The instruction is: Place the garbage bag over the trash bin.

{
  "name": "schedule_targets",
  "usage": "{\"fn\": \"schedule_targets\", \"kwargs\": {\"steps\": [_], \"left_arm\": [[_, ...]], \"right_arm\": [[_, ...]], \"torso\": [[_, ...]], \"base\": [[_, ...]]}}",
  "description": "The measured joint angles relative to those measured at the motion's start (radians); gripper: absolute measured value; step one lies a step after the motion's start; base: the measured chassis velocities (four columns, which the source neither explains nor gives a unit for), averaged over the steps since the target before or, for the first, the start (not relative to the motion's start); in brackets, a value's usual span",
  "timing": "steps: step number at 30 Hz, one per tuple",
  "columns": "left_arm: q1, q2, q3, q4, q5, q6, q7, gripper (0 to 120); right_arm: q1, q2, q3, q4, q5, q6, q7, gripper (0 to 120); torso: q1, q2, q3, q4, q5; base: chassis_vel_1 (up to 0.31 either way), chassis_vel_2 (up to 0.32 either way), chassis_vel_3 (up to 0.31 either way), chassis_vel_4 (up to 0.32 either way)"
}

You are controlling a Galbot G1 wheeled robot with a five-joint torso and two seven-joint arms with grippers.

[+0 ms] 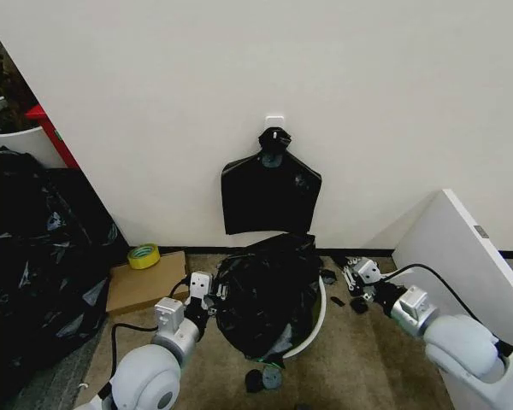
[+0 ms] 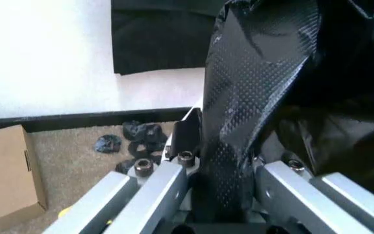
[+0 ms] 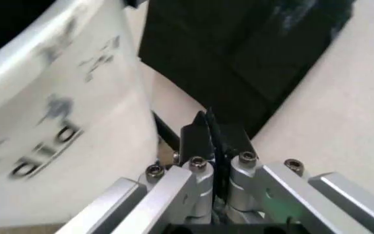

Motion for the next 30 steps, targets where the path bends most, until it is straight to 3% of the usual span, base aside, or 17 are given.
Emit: {"fn": "schedule_targets", "kwargs": {"steps": [3, 6, 8, 10, 13, 19, 28, 30], "left_arm": [[-0.001, -0.002, 0.000, -0.002, -0.008, 0.000, -0.009, 1], [-0.003, -0.012, -0.001, 0.008, -0.020, 0.000, -0.036, 1], [0.007, -0.037, -0.006, 0.012, -0.058, 0.009, -0.085, 1], [0.009, -0.042, -0.007, 0.011, -0.067, 0.011, -0.095, 1], [0.013, -0.095, -0.013, 0.006, -0.129, 0.029, -0.183, 1], [0.007, -0.122, -0.009, 0.001, -0.139, 0.049, -0.228, 1], [0.003, -0.117, 0.012, -0.001, -0.135, 0.065, -0.231, 1], [0.002, -0.112, 0.014, -0.006, -0.135, 0.066, -0.226, 1]], "right_arm": [[0.001, 0.020, 0.003, 0.002, -0.004, -0.016, 0.034, 0], [-0.007, 0.044, 0.023, 0.033, 0.016, -0.080, 0.115, 0], [-0.025, 0.062, 0.047, 0.104, 0.089, -0.176, 0.219, 3], [-0.025, 0.063, 0.047, 0.119, 0.104, -0.192, 0.235, 6], [-0.032, 0.072, 0.038, 0.267, 0.164, -0.282, 0.314, 21], [-0.078, 0.082, -0.012, 0.417, 0.089, -0.328, 0.314, 41], [-0.089, 0.112, -0.061, 0.434, 0.011, -0.381, 0.291, 71], [-0.090, 0.119, -0.073, 0.416, -0.023, -0.395, 0.289, 83]], "torso": [[0.000, 0.000, 0.000, 0.0000, 0.0000], [0.000, 0.000, 0.000, 0.0002, 0.0001], [0.000, 0.000, 0.000, -0.0002, 0.0000], [0.000, 0.000, 0.000, -0.0001, 0.0001], [0.000, 0.000, 0.000, 0.0002, -0.0005], [0.000, 0.000, 0.000, 0.0000, -0.0004], [0.000, 0.000, 0.000, 0.0003, -0.0003], [0.000, 0.000, 0.000, 0.0000, -0.0002]], "base": [[0.000, 0.000, 0.000, 0.000], [0.000, 0.000, 0.000, 0.000], [0.000, 0.000, 0.000, 0.000], [0.000, 0.000, 0.000, 0.000], [0.000, 0.000, 0.000, 0.000], [0.000, 0.000, 0.000, 0.000], [0.000, 0.000, 0.000, 0.000], [0.000, 0.000, 0.000, 0.000]]}}
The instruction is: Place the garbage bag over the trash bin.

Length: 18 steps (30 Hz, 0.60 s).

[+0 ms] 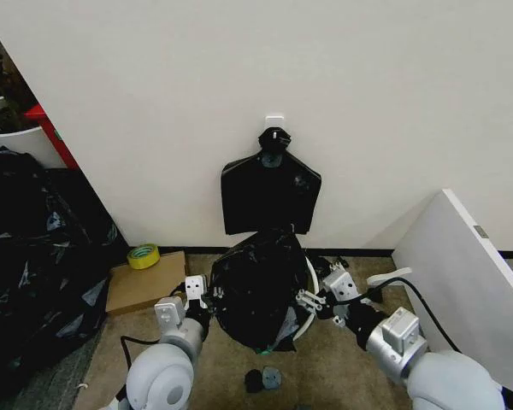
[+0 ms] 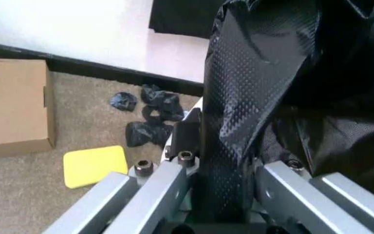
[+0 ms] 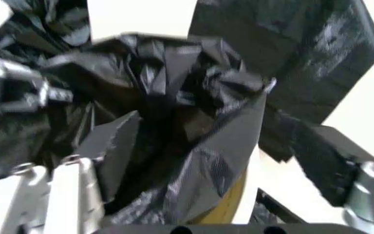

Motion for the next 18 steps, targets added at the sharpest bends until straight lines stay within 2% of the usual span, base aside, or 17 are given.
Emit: {"fn": "schedule_targets", "kwargs": {"steps": [4, 6, 8, 11, 15, 18], "left_arm": [[0.001, 0.004, 0.000, -0.005, 0.000, 0.001, 0.003, 1], [0.001, 0.006, 0.000, -0.007, 0.000, 0.001, 0.005, 1], [-0.001, 0.007, 0.002, -0.009, 0.000, 0.002, 0.009, 1], [-0.001, 0.008, 0.002, -0.010, 0.001, 0.002, 0.010, 1], [-0.002, 0.013, 0.003, -0.012, 0.001, 0.004, 0.016, 1], [-0.002, 0.013, 0.004, -0.012, 0.001, 0.005, 0.018, 1]], "right_arm": [[-0.001, 0.003, -0.005, -0.010, -0.021, -0.021, 0.001, 94], [-0.001, 0.004, -0.006, -0.015, -0.020, -0.035, 0.007, 91], [-0.001, 0.004, -0.007, -0.020, -0.008, -0.043, 0.021, 81], [-0.001, 0.003, -0.007, -0.020, -0.006, -0.043, 0.023, 75], [-0.001, 0.003, -0.007, -0.026, -0.019, -0.030, 0.031, 53], [-0.002, 0.003, -0.007, -0.032, -0.031, -0.025, 0.032, 47]], "torso": [[0.000, 0.000, 0.000, 0.0001, -0.0001], [0.000, 0.000, 0.000, 0.0001, 0.0000], [0.000, 0.000, 0.000, 0.0000, 0.0000], [0.000, 0.000, 0.000, 0.0000, 0.0000], [0.000, 0.000, 0.000, 0.0001, 0.0000], [0.000, 0.000, 0.000, 0.0001, -0.0001]], "base": [[0.000, 0.000, 0.000, 0.000], [0.000, 0.000, 0.000, 0.000], [0.000, 0.000, 0.000, 0.000], [0.000, 0.000, 0.000, 0.000], [0.000, 0.000, 0.000, 0.000], [0.000, 0.000, 0.000, 0.000]]}}
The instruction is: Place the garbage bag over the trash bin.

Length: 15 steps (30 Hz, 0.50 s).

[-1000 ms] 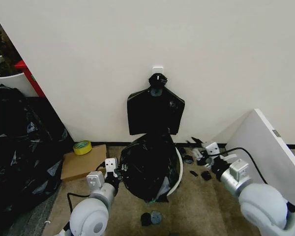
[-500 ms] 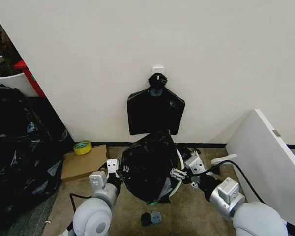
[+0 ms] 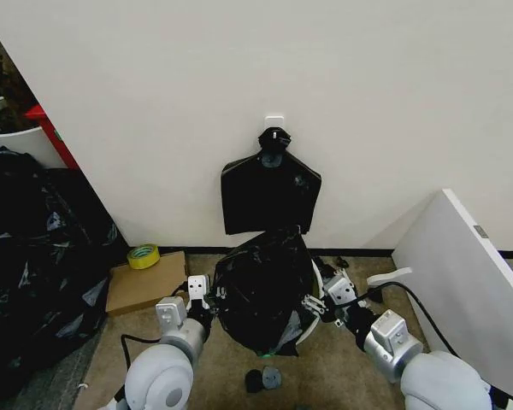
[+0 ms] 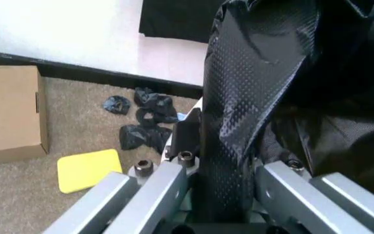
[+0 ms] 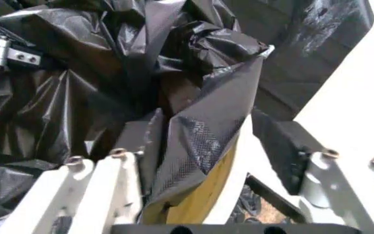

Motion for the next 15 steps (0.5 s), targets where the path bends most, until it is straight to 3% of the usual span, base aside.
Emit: {"fn": "schedule_targets", "kwargs": {"steps": [10, 15], "left_arm": [[0.000, -0.003, 0.001, -0.004, -0.001, 0.002, 0.005, 1], [0.000, -0.002, 0.001, -0.006, -0.001, 0.002, 0.006, 1]], "right_arm": [[0.000, -0.001, -0.007, -0.010, -0.010, -0.008, 0.008, 7], [0.000, -0.004, -0.005, -0.013, -0.010, -0.008, 0.010, 0]], "torso": [[0.000, 0.000, 0.000, 0.0000, 0.0000], [0.000, 0.000, 0.000, 0.0000, 0.0000]], "base": [[0.000, 0.000, 0.000, 0.000], [0.000, 0.000, 0.000, 0.000]]}}
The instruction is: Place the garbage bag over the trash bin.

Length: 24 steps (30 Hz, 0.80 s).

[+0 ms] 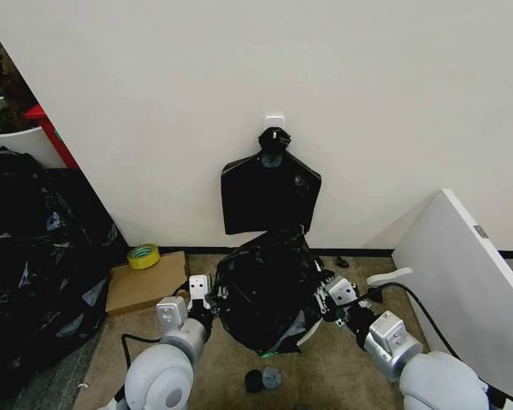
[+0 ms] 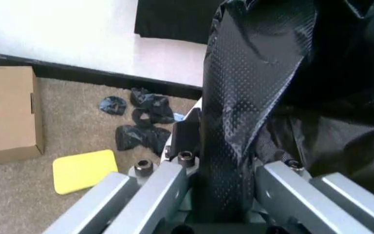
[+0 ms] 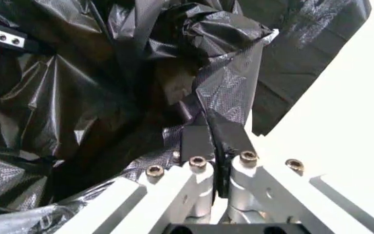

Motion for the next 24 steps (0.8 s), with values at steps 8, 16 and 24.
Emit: {"fn": "schedule_targets", "kwargs": {"steps": [8, 16, 24], "left_arm": [[0.005, 0.011, -0.008, -0.001, 0.000, 0.000, 0.013, 1], [0.006, 0.017, -0.017, -0.011, -0.023, -0.005, 0.017, 1], [0.016, 0.024, -0.029, -0.022, -0.025, -0.012, 0.038, 1]], "right_arm": [[0.000, 0.012, 0.019, -0.002, 0.035, 0.018, 0.038, 0], [0.012, -0.021, 0.066, -0.030, 0.054, -0.004, 0.043, 0], [0.014, -0.040, 0.079, -0.100, 0.051, 0.003, 0.043, 0]], "torso": [[0.000, 0.000, 0.000, 0.0000, 0.0000], [0.000, 0.000, 0.000, 0.0000, -0.0001], [0.000, 0.000, 0.000, 0.0000, 0.0000]], "base": [[0.000, 0.000, 0.000, 0.000], [0.000, 0.000, 0.000, 0.000], [0.000, 0.000, 0.000, 0.000]]}}
